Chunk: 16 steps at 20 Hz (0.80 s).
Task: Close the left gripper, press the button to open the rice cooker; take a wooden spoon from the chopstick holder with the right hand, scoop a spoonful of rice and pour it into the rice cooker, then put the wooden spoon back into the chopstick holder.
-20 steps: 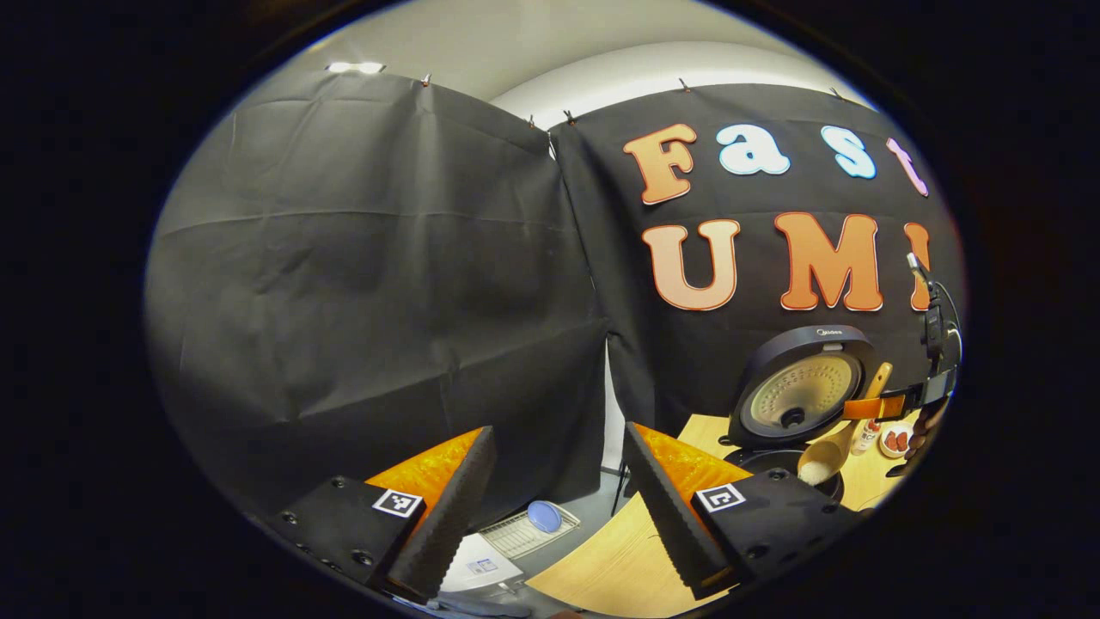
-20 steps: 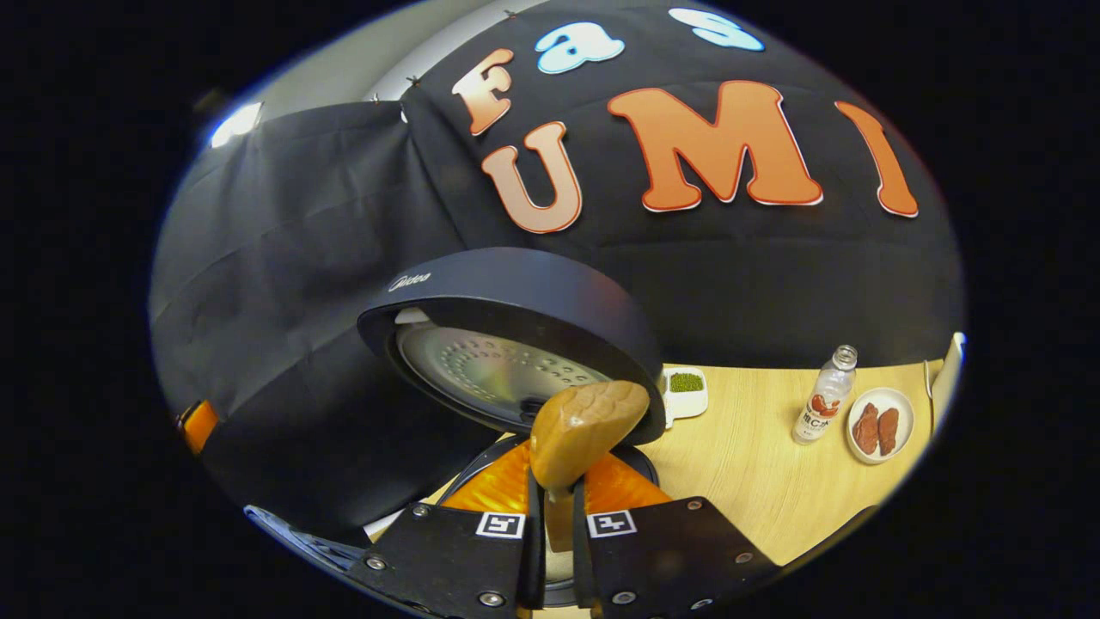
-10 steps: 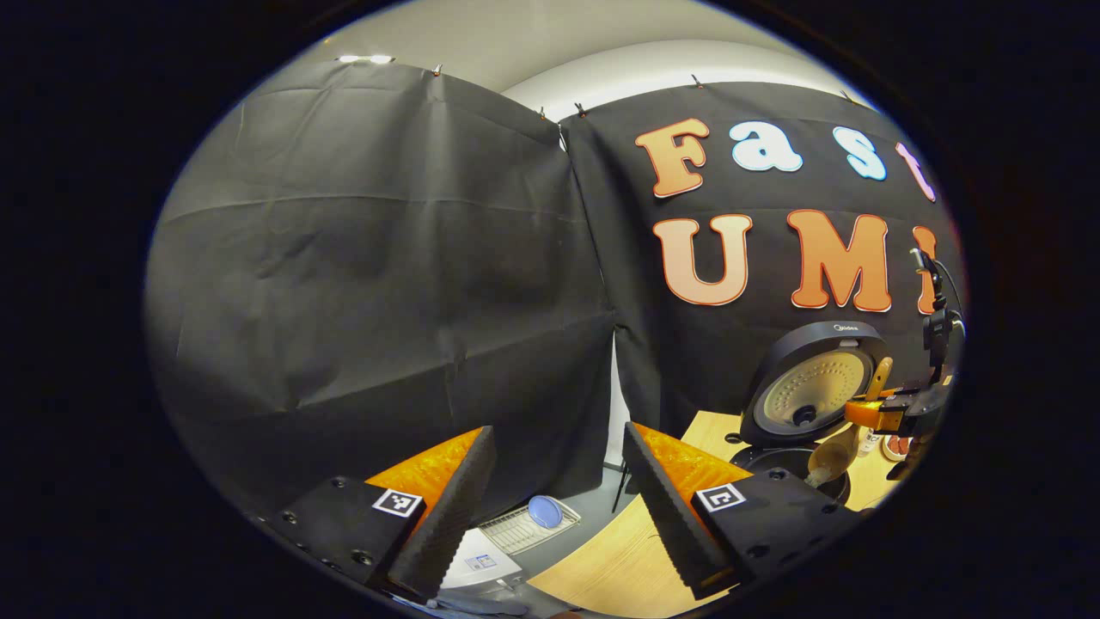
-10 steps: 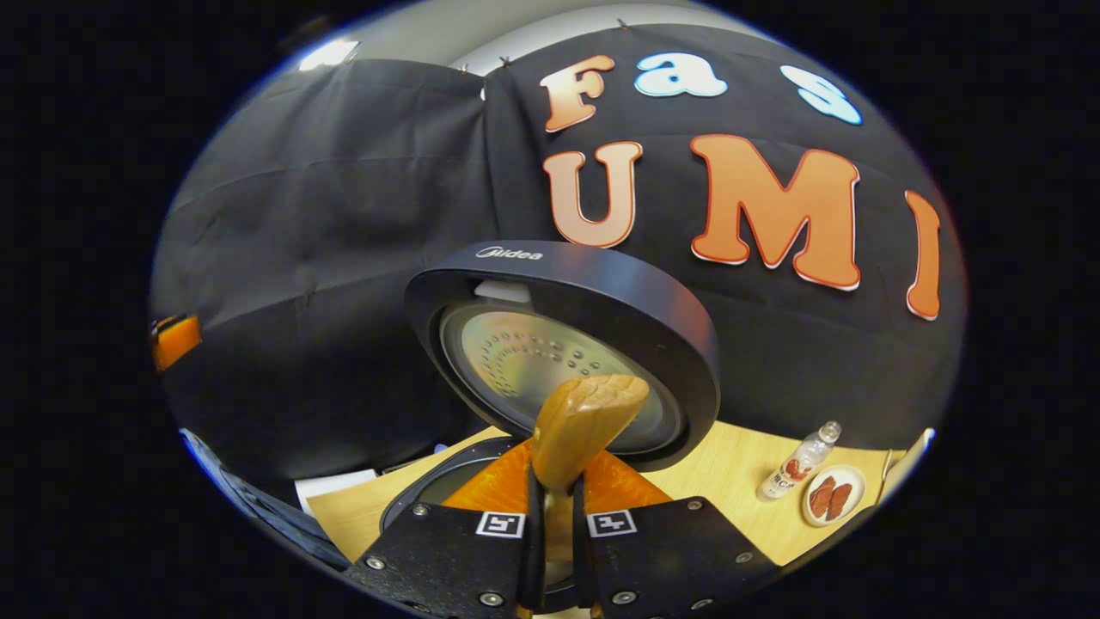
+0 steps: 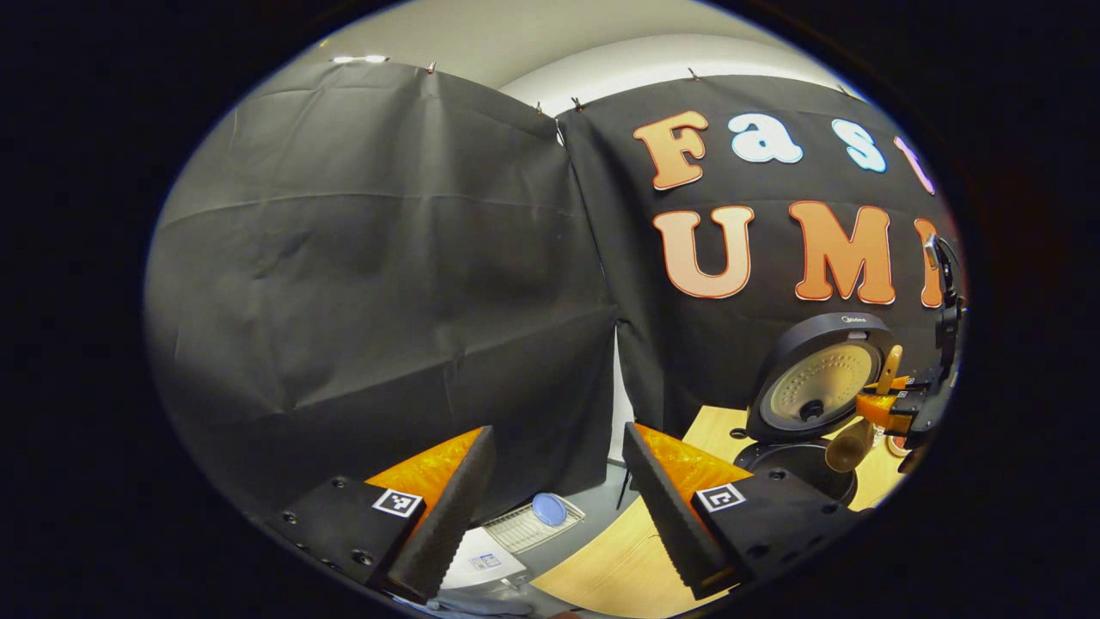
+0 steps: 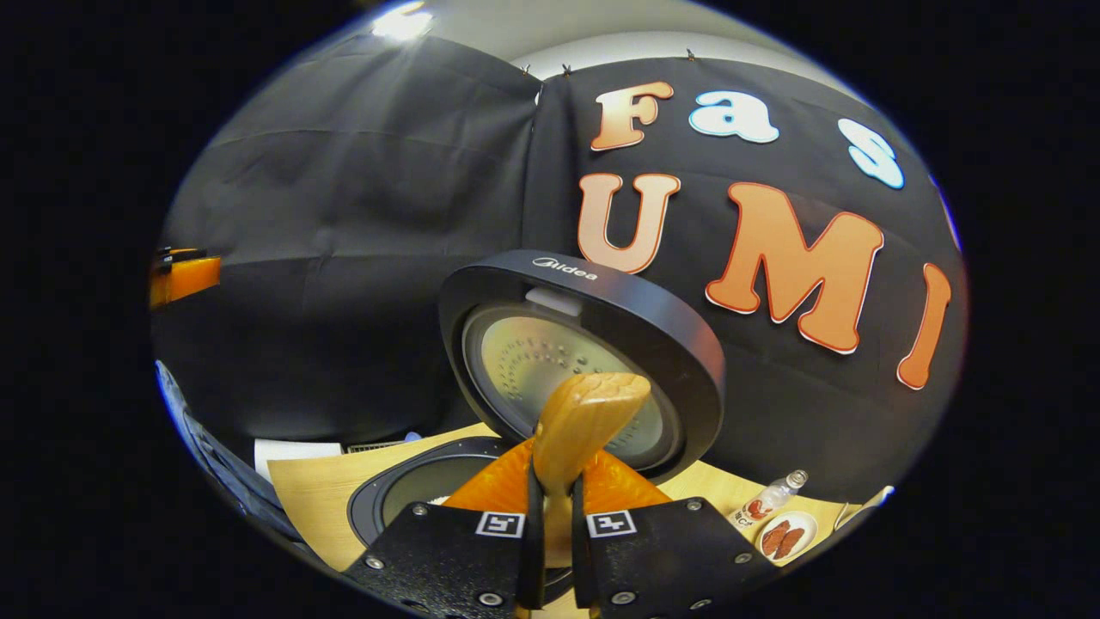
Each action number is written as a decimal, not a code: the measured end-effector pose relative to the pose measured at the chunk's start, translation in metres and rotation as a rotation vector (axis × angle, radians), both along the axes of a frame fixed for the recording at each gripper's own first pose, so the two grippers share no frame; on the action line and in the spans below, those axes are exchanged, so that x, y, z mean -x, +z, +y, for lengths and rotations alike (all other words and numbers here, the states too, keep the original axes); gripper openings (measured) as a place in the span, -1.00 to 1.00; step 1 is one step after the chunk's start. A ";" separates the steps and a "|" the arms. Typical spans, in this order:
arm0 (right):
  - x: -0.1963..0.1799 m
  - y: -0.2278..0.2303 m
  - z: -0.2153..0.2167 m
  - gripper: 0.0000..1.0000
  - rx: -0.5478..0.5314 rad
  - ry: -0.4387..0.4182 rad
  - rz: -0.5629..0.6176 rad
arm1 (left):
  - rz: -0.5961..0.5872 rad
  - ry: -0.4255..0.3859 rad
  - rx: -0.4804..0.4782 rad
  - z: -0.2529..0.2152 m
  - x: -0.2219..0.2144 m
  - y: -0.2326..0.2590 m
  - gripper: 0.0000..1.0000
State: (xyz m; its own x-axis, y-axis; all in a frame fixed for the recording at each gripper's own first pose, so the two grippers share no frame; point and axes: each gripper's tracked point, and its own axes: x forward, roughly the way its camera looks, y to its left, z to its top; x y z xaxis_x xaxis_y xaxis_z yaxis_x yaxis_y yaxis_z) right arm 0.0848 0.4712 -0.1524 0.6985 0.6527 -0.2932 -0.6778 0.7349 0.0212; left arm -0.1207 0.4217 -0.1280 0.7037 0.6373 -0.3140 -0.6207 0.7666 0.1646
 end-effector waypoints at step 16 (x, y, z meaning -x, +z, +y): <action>-0.029 -0.031 -0.208 -0.77 -0.403 -0.372 0.455 | -0.018 -0.098 0.026 -0.055 -0.038 0.011 0.99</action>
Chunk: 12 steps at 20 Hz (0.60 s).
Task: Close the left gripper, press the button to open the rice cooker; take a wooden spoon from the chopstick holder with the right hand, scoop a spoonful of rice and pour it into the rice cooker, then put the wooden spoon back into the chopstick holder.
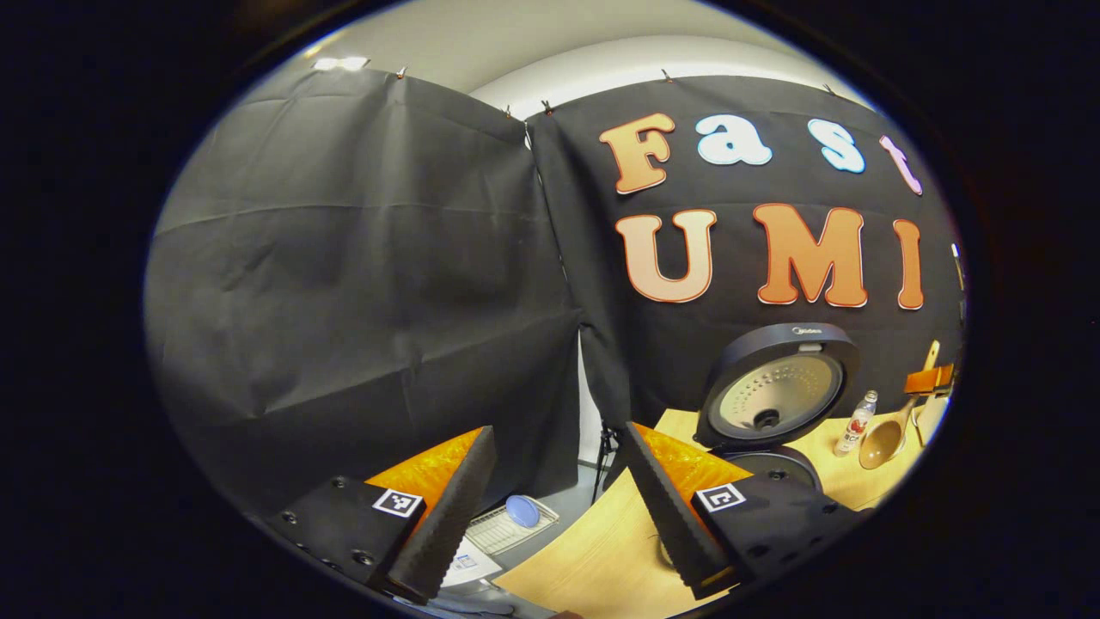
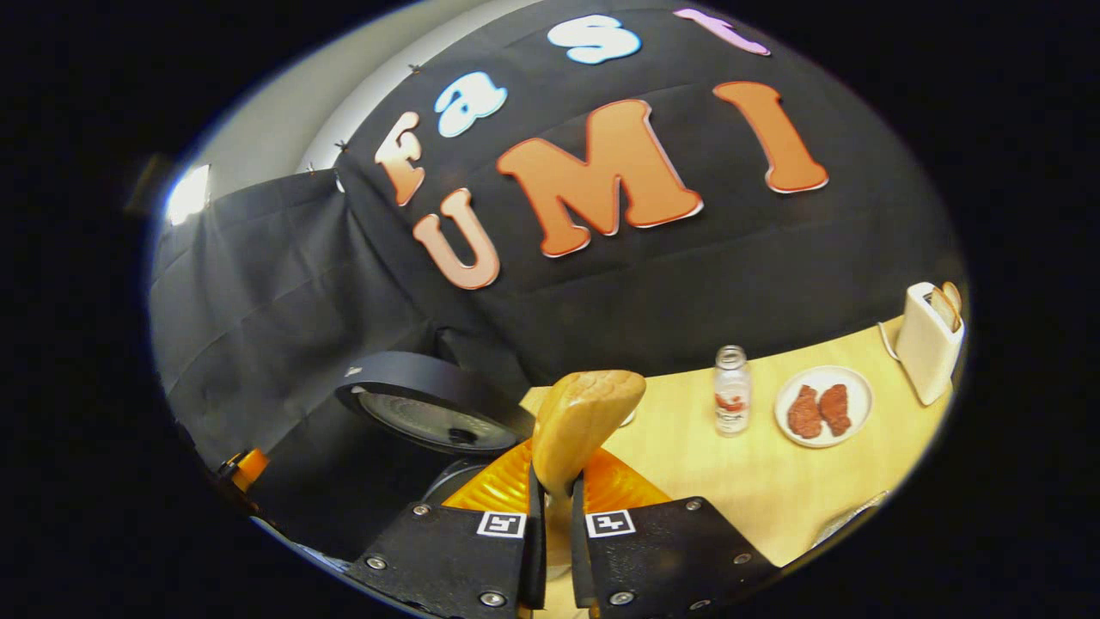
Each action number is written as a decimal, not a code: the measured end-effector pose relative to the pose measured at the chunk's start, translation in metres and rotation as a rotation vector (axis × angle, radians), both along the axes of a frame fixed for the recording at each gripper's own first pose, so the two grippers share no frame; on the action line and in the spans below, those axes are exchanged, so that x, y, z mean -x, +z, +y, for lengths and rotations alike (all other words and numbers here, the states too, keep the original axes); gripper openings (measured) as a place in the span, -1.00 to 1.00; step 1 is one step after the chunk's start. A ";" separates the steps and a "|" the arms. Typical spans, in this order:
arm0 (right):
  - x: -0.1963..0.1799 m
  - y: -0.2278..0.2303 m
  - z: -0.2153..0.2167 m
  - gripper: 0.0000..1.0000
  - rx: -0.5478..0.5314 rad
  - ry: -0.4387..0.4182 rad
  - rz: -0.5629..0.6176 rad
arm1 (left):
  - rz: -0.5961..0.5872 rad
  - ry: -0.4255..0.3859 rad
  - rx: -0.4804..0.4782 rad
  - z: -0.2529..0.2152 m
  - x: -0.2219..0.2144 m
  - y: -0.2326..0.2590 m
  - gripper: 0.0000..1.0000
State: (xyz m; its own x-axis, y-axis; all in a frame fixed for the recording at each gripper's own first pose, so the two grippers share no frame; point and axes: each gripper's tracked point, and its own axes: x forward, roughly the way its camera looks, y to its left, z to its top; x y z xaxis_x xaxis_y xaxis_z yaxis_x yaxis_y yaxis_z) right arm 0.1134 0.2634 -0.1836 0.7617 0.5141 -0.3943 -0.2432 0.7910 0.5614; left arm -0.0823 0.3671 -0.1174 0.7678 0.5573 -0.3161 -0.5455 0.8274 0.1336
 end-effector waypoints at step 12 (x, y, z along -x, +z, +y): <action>0.057 -0.063 -0.167 -0.77 0.071 -0.241 0.134 | 0.011 -0.097 0.004 -0.074 -0.024 0.009 0.99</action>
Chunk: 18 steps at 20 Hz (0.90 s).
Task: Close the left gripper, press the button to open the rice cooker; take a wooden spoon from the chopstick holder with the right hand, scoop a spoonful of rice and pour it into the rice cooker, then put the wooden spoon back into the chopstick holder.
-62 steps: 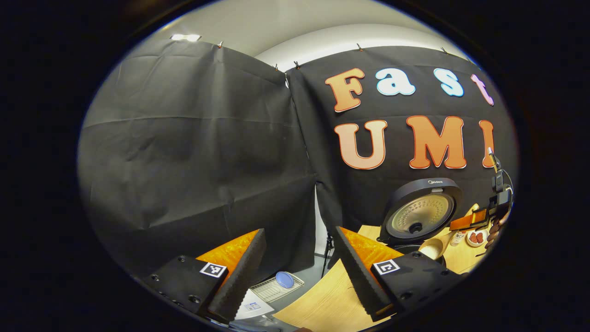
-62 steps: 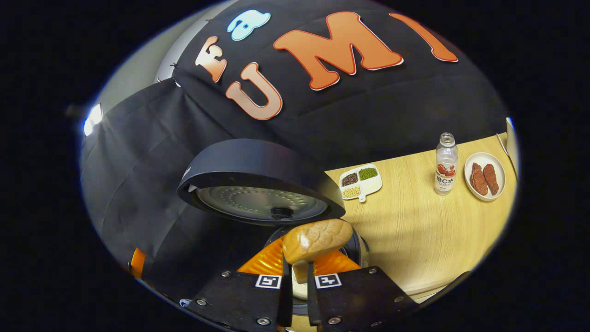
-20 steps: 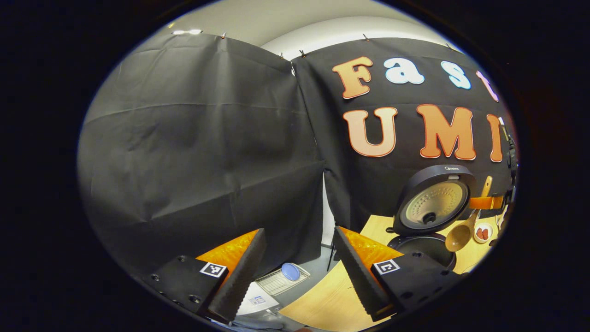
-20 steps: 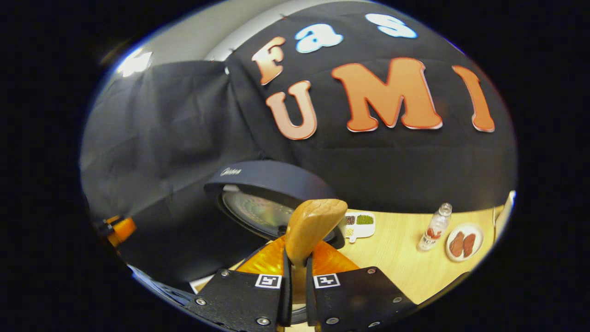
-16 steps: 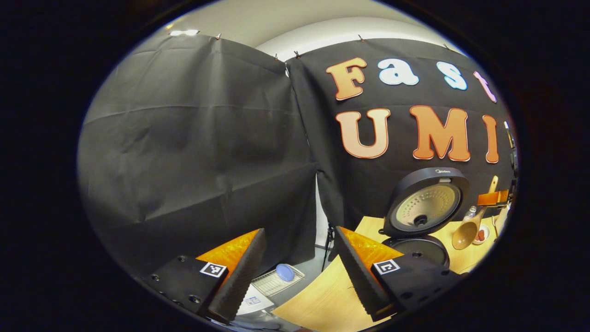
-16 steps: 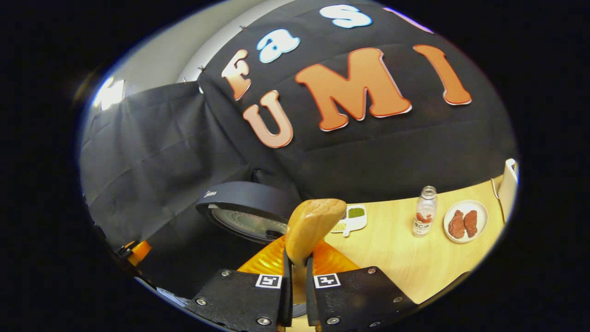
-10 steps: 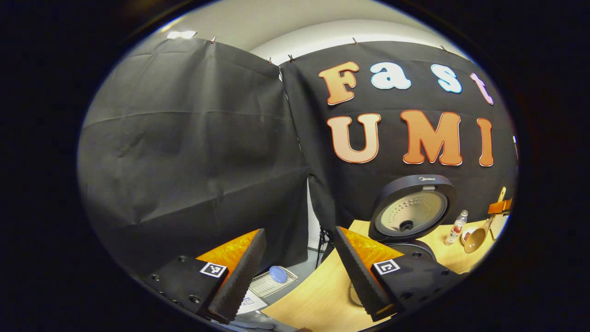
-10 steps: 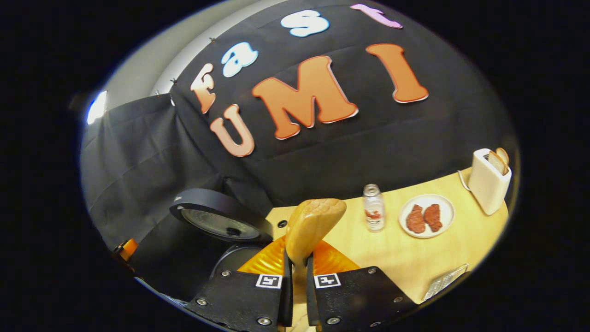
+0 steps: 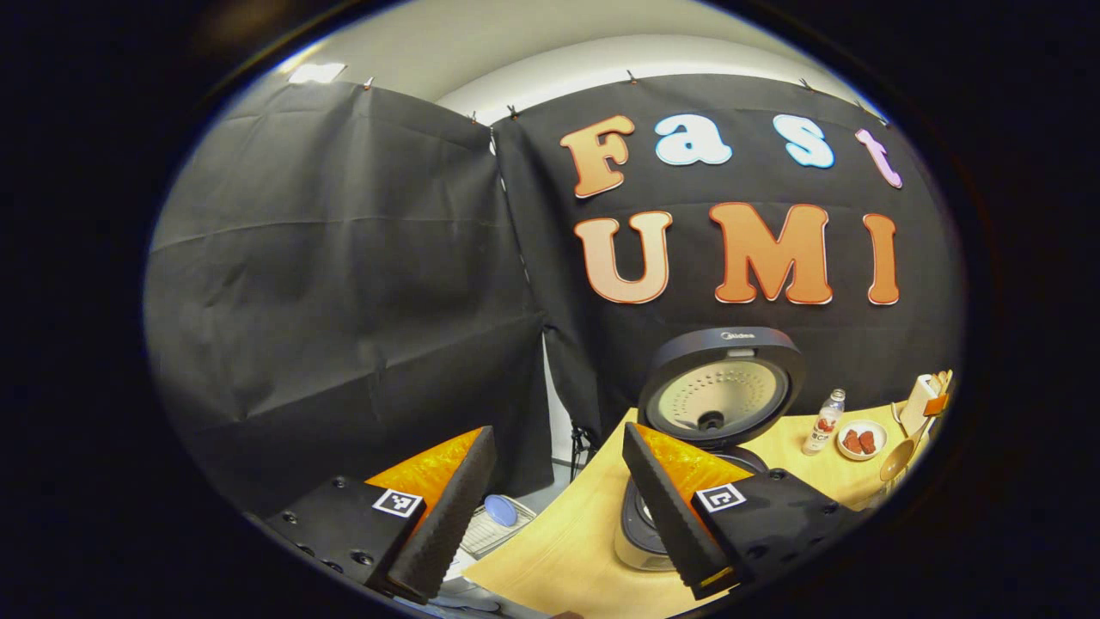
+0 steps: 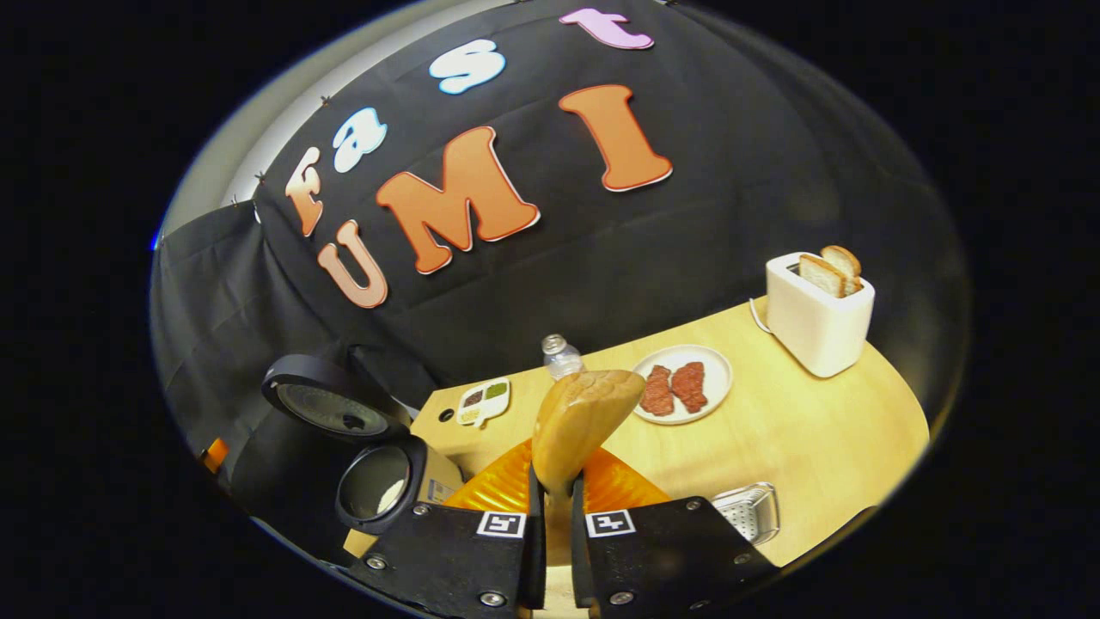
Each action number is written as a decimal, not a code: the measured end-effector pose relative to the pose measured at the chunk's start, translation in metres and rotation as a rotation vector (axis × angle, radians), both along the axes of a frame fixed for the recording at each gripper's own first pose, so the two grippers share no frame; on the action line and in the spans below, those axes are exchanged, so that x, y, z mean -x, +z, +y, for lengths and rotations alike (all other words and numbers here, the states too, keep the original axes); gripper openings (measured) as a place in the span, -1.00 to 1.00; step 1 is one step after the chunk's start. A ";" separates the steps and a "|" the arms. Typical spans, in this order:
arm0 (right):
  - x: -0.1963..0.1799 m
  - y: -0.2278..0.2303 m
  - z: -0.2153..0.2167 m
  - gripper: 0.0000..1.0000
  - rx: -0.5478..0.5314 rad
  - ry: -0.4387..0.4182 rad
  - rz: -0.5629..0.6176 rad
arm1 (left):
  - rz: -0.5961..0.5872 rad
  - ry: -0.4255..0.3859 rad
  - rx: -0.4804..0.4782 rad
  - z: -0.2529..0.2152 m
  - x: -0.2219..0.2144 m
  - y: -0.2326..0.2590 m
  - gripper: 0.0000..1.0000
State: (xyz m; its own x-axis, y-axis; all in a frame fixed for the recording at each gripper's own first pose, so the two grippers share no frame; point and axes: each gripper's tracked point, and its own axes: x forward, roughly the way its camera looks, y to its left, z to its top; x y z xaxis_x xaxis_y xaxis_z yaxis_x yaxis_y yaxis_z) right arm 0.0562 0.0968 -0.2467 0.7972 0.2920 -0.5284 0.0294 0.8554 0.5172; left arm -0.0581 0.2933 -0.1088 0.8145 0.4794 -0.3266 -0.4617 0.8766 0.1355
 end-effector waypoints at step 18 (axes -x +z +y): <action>0.030 -0.097 -0.111 -0.77 0.164 -0.174 0.115 | 0.055 -0.022 -0.046 -0.035 0.000 0.016 0.99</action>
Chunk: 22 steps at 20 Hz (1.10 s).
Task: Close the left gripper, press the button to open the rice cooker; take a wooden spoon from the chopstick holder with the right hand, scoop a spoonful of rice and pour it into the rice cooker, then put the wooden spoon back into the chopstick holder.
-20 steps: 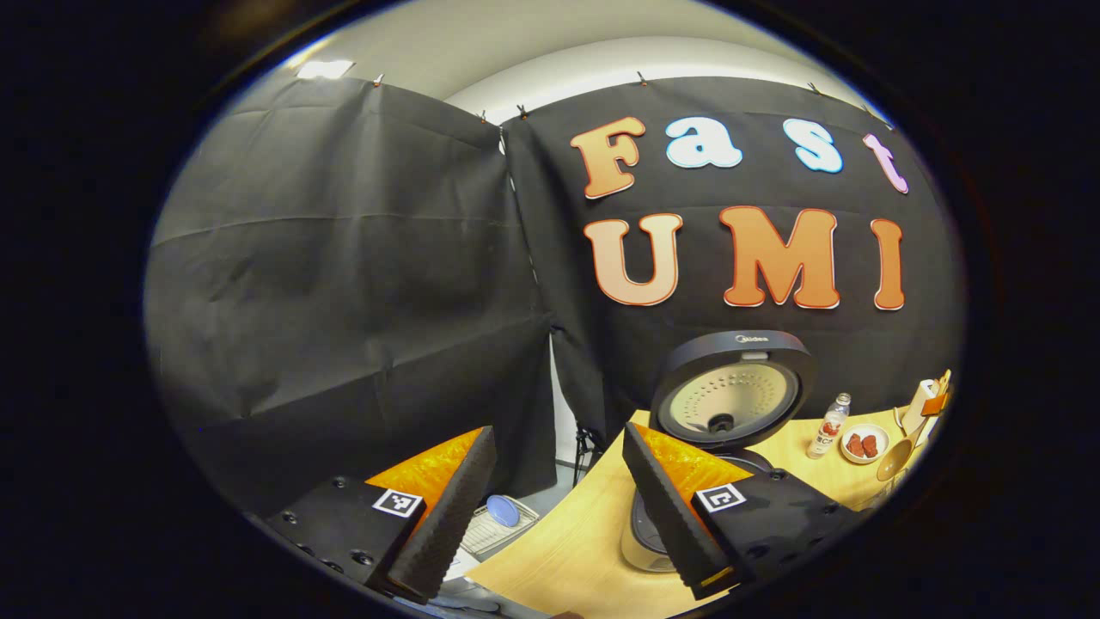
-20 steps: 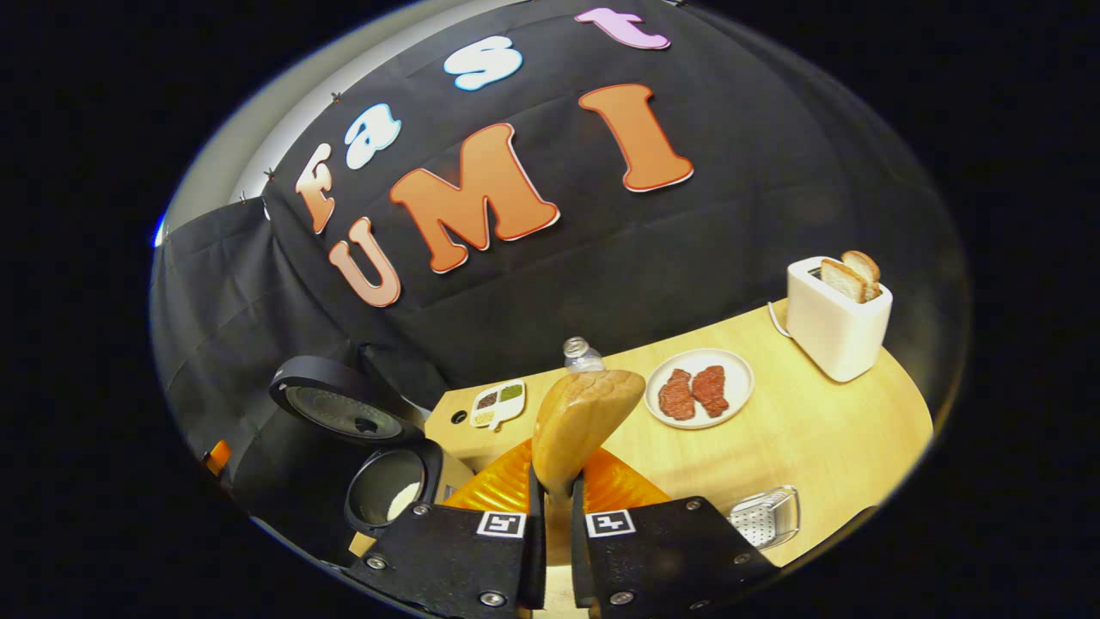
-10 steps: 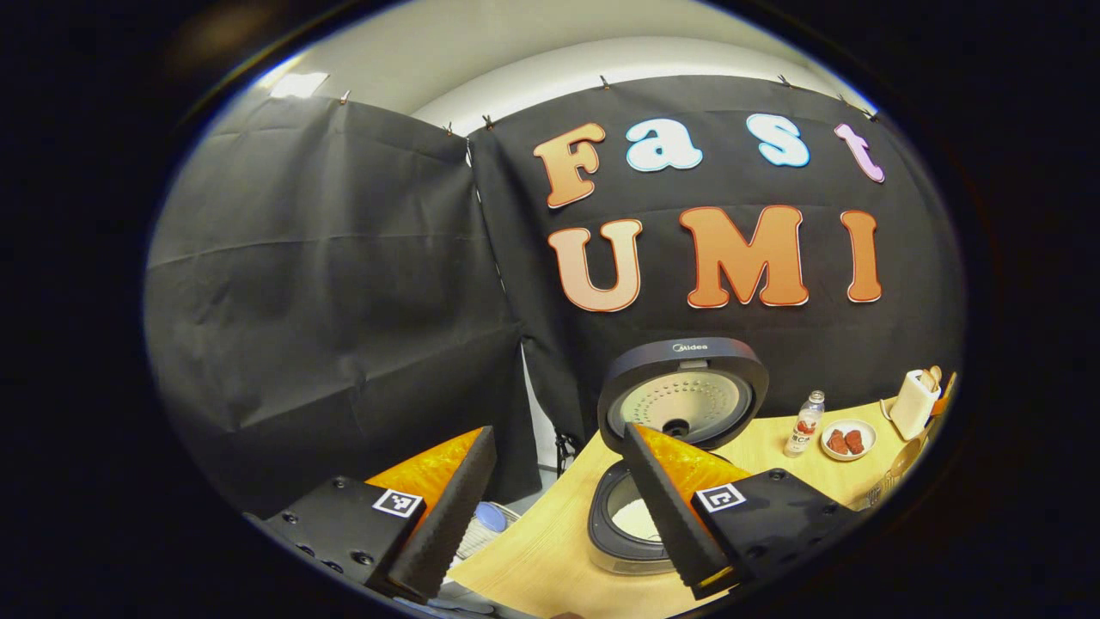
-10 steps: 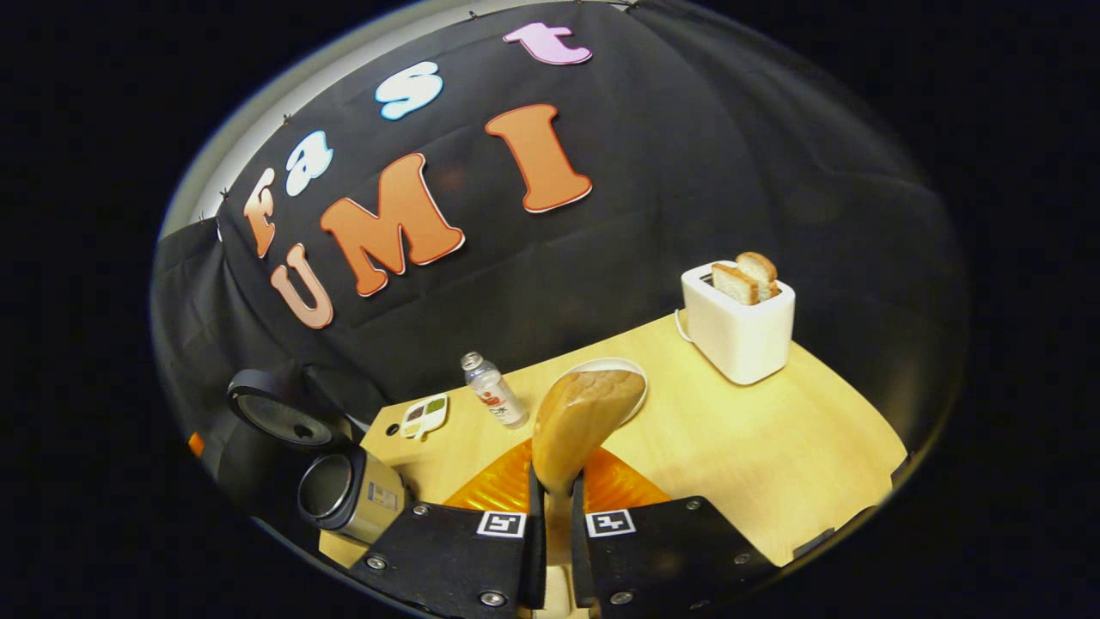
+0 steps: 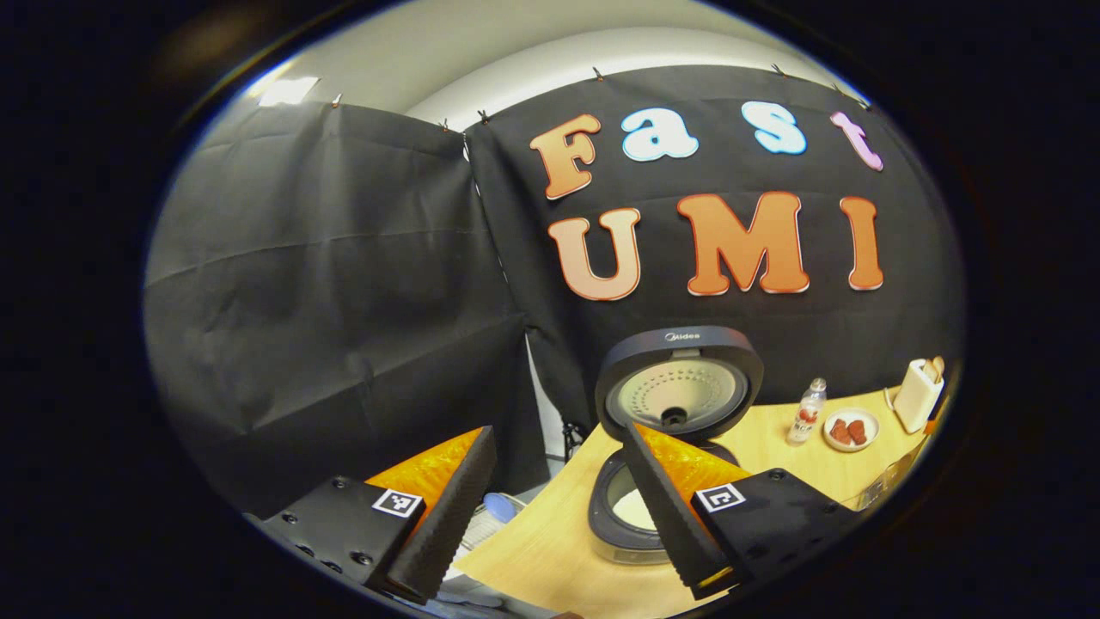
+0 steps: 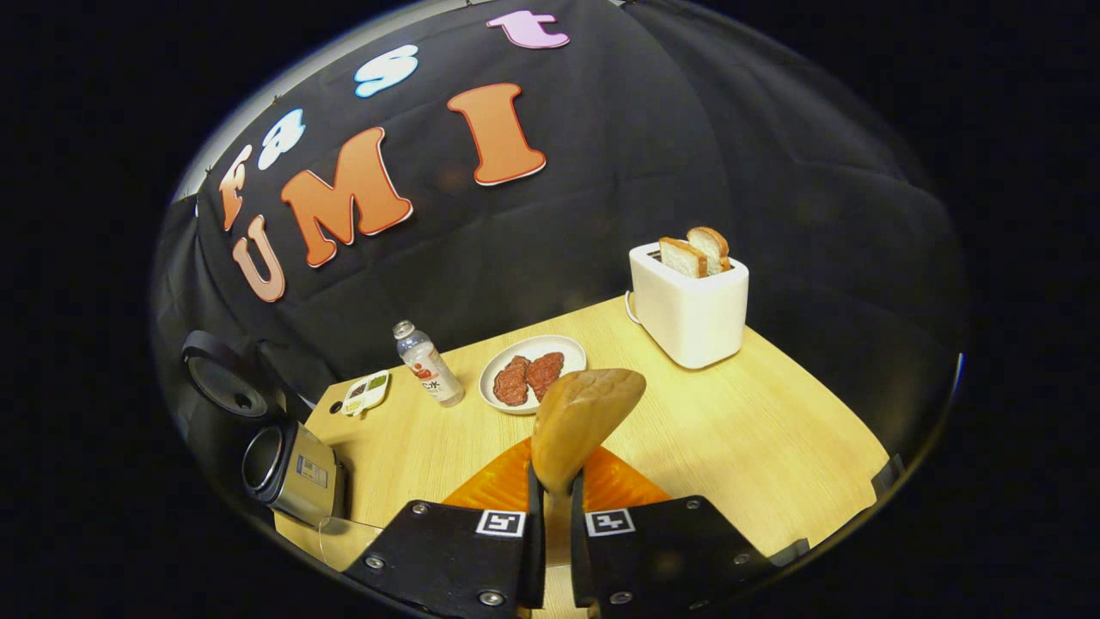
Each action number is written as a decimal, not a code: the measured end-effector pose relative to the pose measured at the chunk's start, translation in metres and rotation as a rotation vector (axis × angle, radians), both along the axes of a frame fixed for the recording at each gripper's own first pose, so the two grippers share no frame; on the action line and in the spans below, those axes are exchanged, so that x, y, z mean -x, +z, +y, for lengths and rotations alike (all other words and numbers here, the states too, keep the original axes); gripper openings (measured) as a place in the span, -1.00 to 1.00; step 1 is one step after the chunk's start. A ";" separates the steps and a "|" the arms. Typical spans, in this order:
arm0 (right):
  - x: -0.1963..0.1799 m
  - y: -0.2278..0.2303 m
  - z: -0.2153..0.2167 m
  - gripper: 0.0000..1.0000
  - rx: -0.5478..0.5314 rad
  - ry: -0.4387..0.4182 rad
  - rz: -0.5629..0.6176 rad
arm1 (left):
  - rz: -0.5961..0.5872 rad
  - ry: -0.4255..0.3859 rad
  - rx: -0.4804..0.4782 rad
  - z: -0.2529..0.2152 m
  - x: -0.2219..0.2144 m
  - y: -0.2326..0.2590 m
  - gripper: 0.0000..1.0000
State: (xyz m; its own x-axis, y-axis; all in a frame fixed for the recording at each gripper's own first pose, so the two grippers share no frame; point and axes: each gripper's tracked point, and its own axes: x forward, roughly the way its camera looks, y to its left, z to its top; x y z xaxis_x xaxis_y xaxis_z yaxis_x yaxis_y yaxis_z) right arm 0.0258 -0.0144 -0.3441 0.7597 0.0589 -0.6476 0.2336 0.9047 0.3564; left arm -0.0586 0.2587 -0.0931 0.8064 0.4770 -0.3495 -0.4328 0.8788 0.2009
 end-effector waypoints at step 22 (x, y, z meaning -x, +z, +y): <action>0.041 0.057 -0.055 0.66 0.029 -0.081 0.050 | -0.070 -0.198 0.166 -0.017 -0.135 0.054 0.83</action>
State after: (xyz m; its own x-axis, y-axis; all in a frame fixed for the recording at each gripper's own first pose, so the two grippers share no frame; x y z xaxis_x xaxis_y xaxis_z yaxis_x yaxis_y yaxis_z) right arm -0.0154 -0.0691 -0.2869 0.7276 -0.0210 -0.6857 0.3237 0.8917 0.3162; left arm 0.0759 0.2421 -0.0390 0.9034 0.2482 -0.3497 -0.2567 0.9662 0.0226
